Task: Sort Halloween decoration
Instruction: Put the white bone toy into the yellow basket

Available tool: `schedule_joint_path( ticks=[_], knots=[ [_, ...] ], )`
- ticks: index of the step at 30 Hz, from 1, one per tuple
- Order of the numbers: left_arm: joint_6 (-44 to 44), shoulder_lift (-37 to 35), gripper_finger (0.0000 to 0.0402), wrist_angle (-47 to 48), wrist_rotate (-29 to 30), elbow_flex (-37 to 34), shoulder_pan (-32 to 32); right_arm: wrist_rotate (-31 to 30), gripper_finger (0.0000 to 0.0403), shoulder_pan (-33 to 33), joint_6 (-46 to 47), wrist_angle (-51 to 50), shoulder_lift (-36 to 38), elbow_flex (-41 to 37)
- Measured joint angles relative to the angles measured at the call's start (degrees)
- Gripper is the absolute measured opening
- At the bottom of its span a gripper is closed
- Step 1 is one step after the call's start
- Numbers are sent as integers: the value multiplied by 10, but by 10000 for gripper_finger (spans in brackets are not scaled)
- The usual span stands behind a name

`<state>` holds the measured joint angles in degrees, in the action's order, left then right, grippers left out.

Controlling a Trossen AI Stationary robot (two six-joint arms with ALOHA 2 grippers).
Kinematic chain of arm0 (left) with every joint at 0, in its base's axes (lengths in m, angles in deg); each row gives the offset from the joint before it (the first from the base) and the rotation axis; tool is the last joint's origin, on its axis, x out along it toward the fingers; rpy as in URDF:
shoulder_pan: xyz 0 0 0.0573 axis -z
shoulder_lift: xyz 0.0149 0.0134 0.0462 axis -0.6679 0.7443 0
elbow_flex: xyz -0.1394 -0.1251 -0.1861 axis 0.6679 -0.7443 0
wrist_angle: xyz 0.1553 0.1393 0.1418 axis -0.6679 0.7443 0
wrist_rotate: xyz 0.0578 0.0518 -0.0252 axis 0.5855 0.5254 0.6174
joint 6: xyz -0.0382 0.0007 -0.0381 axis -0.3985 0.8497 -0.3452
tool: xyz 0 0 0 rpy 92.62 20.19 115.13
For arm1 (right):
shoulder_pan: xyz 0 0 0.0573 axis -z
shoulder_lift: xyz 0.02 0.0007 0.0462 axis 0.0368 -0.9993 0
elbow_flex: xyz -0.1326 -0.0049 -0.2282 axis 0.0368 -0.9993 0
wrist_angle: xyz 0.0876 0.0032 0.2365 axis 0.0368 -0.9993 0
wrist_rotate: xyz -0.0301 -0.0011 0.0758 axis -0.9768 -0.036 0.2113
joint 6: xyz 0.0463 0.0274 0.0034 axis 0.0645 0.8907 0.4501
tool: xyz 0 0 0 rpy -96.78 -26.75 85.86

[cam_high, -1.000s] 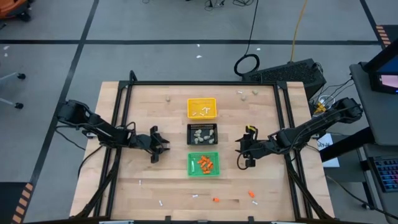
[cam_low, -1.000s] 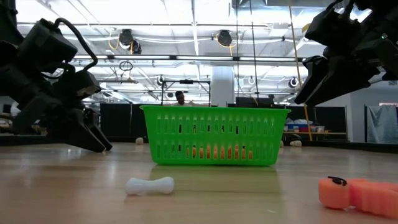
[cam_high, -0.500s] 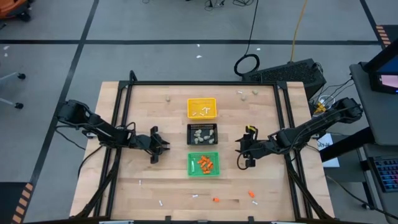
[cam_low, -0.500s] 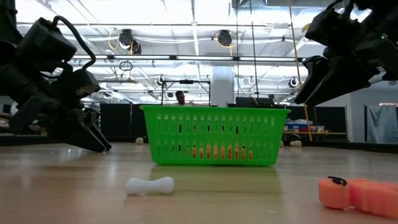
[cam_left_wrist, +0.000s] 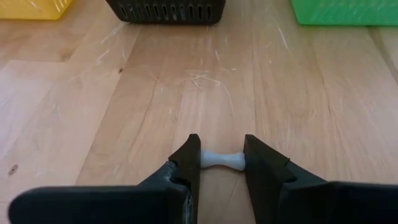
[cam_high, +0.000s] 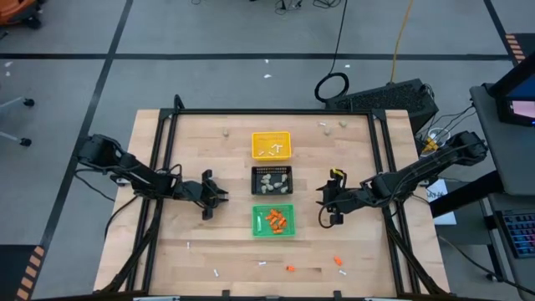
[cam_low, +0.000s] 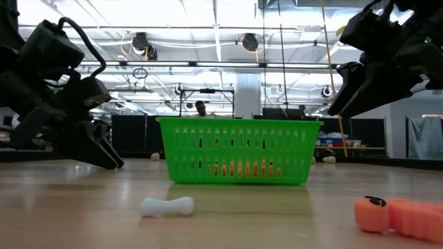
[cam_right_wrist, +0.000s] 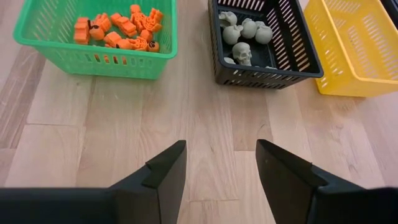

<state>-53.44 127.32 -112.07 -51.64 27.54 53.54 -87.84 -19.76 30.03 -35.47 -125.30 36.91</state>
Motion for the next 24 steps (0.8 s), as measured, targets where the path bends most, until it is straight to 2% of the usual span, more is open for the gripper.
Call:
schedule_joint_path(
  ticks=[19, 24],
  knots=[
    [31, 0, 94, -62, 32, 0, 0, 0, 178, 0, 0, 0, 0, 0],
    [51, 0, 95, -122, 31, 0, 0, 0, 178, 0, 0, 0, 0, 0]
  ],
)
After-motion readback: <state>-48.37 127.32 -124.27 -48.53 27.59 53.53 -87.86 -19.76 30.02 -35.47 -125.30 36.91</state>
